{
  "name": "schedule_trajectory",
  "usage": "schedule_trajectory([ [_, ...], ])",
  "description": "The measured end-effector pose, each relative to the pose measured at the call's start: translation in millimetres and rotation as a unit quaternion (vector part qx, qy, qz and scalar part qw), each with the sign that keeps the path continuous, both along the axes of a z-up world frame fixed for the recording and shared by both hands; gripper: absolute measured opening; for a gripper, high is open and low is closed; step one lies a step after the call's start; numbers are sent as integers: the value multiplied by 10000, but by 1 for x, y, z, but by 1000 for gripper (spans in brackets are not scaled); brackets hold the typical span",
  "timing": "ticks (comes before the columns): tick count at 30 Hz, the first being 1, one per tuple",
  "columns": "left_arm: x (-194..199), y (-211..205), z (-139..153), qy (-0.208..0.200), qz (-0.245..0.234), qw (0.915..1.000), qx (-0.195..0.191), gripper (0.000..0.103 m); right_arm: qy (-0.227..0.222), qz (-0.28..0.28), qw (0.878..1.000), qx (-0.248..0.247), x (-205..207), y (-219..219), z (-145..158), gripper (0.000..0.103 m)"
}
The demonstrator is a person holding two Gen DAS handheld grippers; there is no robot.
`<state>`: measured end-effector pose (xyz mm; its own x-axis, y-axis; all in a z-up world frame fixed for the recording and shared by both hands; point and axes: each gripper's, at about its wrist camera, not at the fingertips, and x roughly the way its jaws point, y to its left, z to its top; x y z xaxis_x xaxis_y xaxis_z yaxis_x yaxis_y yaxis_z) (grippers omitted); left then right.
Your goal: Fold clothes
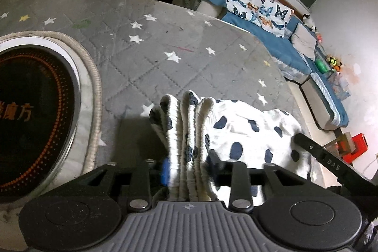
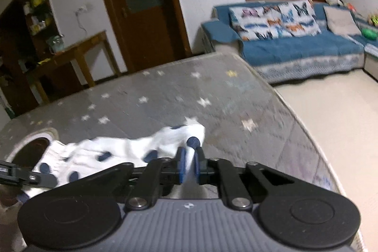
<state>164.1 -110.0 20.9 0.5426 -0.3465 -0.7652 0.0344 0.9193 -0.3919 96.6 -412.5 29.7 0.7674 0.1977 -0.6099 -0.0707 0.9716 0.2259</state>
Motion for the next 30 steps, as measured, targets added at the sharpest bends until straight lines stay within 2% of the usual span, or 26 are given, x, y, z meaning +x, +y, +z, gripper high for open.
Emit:
schedule_trajectory([
  [4,-4,5,7,-177,11,9998,122,58,-39,-58,10000,-46,0,-6,-1,14],
  [7,-7,11,20,-458,133,9987,173,58,-167,37,9998,-77,1,-7,7,14],
  [9,-8,10,28,-665,127,9975,203,56,-200,163,9997,-55,5,-3,11,14],
  [11,-7,6,32,-763,-1,9969,201,40,-168,315,9994,-36,9,4,12,14],
  [14,-2,-7,28,-745,-304,9965,210,30,-65,491,9987,-74,19,16,6,14],
  [17,6,-17,20,-740,-440,9954,417,25,-4,543,9985,-83,25,20,3,14],
  [20,16,-17,10,-689,-387,9954,537,23,26,507,9987,-67,29,18,1,14],
  [23,24,-10,4,-598,-225,9969,456,22,55,472,9989,-51,32,16,-1,14],
  [30,18,-4,9,-563,-117,9975,412,24,125,390,9992,-12,40,11,-4,18],
])
